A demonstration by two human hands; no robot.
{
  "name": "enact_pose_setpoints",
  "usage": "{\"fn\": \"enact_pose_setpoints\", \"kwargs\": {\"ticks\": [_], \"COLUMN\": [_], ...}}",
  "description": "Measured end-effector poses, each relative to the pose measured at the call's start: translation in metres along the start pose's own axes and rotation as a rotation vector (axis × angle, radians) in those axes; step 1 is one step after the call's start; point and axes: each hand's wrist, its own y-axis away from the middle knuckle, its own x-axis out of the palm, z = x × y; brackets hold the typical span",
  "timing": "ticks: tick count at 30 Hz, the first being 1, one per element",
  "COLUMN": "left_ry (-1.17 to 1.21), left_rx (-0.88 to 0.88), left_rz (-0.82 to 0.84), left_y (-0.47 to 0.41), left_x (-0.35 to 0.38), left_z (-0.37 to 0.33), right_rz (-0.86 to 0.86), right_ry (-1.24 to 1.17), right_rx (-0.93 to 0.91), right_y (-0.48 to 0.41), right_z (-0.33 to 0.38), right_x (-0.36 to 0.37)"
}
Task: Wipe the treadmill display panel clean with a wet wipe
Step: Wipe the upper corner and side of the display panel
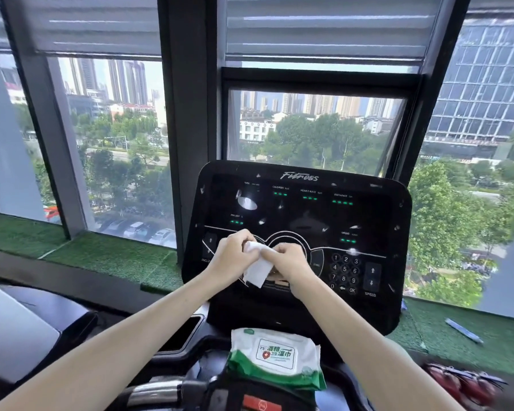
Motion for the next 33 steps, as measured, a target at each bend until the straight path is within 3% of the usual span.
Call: {"fn": "enact_pose_setpoints", "kwargs": {"ticks": [4,9,12,15,20,22,24,27,29,33], "left_ry": [-0.021,0.054,0.089,-0.010,0.097,0.130,0.096,-0.160,-0.203,-0.349], "left_rx": [0.046,0.081,0.097,0.150,0.103,0.027,-0.015,0.123,0.251,0.475], "left_rz": [0.038,0.112,0.220,0.215,0.222,0.158,0.015,-0.197,-0.289,-0.191], "left_y": [-0.024,-0.055,-0.070,-0.085,-0.106,-0.119,-0.141,-0.177,-0.188,-0.180], "left_x": [-0.018,-0.043,-0.063,-0.085,-0.117,-0.127,-0.134,-0.143,-0.142,-0.120], "left_z": [0.024,0.050,0.069,0.091,0.130,0.141,0.148,0.144,0.132,0.138], "right_rz": [0.075,0.076,-0.004,-0.057,-0.107,-0.170,-0.250,-0.272,-0.258,-0.340], "right_ry": [-0.153,-0.205,-0.284,-0.324,-0.223,-0.048,0.325,0.950,1.265,1.493], "right_rx": [0.063,0.014,0.076,0.105,-0.021,-0.150,-0.298,-0.535,-0.639,-0.631], "right_y": [-0.014,-0.037,-0.058,-0.074,-0.085,-0.089,-0.093,-0.102,-0.114,-0.134], "right_z": [0.012,0.031,0.040,0.050,0.058,0.055,0.051,0.046,0.045,0.043], "right_x": [0.018,0.051,0.074,0.105,0.149,0.157,0.157,0.155,0.153,0.148]}}
